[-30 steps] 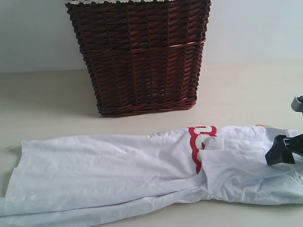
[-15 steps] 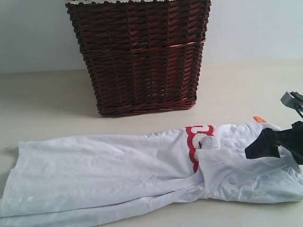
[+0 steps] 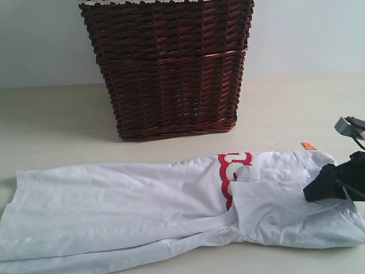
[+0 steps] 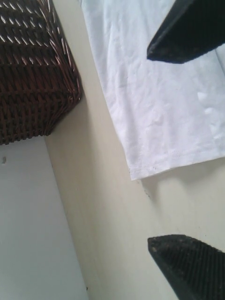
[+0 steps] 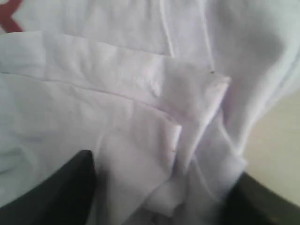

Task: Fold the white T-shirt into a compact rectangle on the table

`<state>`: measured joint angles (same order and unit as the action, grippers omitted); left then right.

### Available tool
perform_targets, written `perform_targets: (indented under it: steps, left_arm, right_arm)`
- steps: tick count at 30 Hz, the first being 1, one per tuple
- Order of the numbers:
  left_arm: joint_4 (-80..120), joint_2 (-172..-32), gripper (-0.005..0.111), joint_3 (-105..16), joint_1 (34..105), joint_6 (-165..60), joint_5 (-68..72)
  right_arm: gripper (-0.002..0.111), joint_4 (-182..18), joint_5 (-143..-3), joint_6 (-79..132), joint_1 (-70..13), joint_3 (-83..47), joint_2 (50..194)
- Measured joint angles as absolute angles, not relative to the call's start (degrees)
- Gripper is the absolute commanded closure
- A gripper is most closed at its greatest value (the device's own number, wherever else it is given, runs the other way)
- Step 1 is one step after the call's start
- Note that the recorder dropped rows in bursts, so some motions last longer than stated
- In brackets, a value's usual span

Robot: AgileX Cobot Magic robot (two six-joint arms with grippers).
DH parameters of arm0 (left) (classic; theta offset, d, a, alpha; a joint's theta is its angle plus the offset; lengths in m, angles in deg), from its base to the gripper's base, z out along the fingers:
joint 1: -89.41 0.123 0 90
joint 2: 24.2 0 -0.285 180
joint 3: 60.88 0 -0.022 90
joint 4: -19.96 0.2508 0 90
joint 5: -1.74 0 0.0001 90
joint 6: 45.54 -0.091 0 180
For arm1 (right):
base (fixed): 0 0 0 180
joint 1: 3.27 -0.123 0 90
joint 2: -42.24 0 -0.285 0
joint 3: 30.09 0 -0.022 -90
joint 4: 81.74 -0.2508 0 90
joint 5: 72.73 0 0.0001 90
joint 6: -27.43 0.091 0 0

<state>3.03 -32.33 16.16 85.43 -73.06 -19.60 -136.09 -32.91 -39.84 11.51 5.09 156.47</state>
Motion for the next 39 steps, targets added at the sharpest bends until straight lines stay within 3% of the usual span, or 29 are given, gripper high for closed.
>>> perform_targets:
  steps: [1,2,4,9,14,27,31,39]
  left_arm:
    - [3.0,-32.3,0.012,16.2,85.4,-73.1,-19.6]
    - [3.0,-32.3,0.012,16.2,85.4,-73.1,-19.6]
    - [3.0,-32.3,0.012,16.2,85.4,-73.1,-19.6]
    - [3.0,-32.3,0.012,16.2,85.4,-73.1,-19.6]
    - [3.0,-32.3,0.012,16.2,85.4,-73.1,-19.6]
    - [3.0,-32.3,0.012,16.2,85.4,-73.1,-19.6]
    - [3.0,-32.3,0.012,16.2,85.4,-73.1,-19.6]
    - [3.0,-32.3,0.012,16.2,85.4,-73.1,-19.6]
  right_arm:
    - [0.076,-135.4,-33.8,-39.6,11.5,5.1,156.6]
    - [0.095,-134.9,-34.6,-39.4,11.5,5.1,156.6]
    - [0.108,-134.3,-35.5,-39.3,11.5,5.3,156.9]
    - [0.108,-130.9,-35.4,-38.9,11.5,5.4,155.8]
    - [0.108,-115.0,-34.2,-37.5,12.6,6.5,150.7]
    - [0.108,-101.7,-37.0,-36.9,26.3,6.7,144.1]
    - [0.108,-109.1,-28.5,-38.8,26.7,6.8,137.0]
    - [0.108,-142.1,-4.3,-54.7,26.7,6.8,132.5]
